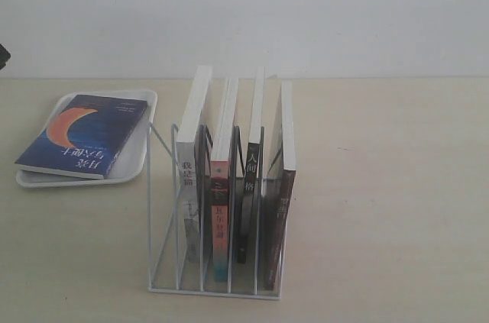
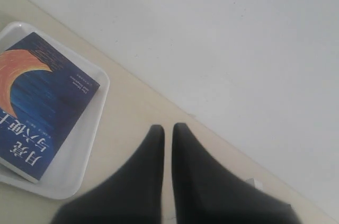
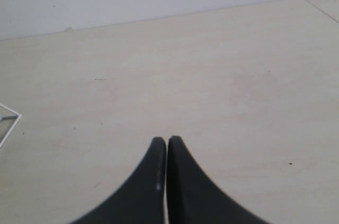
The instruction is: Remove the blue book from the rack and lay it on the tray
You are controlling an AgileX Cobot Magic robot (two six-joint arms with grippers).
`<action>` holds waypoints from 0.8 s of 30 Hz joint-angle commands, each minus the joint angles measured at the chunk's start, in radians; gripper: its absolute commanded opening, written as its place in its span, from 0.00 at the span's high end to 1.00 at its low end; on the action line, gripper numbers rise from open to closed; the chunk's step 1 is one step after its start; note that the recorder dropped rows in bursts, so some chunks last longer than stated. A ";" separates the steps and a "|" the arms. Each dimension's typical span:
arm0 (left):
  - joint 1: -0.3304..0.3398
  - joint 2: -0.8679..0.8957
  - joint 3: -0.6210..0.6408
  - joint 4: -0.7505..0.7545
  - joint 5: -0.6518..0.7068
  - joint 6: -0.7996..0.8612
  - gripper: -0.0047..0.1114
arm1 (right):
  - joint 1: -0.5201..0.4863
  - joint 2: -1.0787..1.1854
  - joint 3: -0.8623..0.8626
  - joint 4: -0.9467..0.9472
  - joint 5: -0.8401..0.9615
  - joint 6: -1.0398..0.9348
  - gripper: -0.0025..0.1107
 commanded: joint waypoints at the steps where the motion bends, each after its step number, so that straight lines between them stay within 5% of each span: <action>1: -0.002 -0.008 0.007 0.001 0.005 -0.002 0.92 | -0.002 -0.005 -0.001 -0.002 -0.003 -0.006 0.98; 6: -0.002 -0.046 0.007 0.005 -0.049 0.077 0.92 | -0.002 -0.005 -0.001 -0.002 -0.009 -0.006 0.98; 15: 0.001 -0.188 0.026 0.005 -0.010 0.586 0.92 | -0.002 -0.005 -0.001 -0.002 -0.009 -0.006 0.98; 24: 0.174 -0.538 0.200 0.003 0.121 0.596 0.92 | -0.002 -0.005 -0.001 -0.002 -0.009 -0.006 0.98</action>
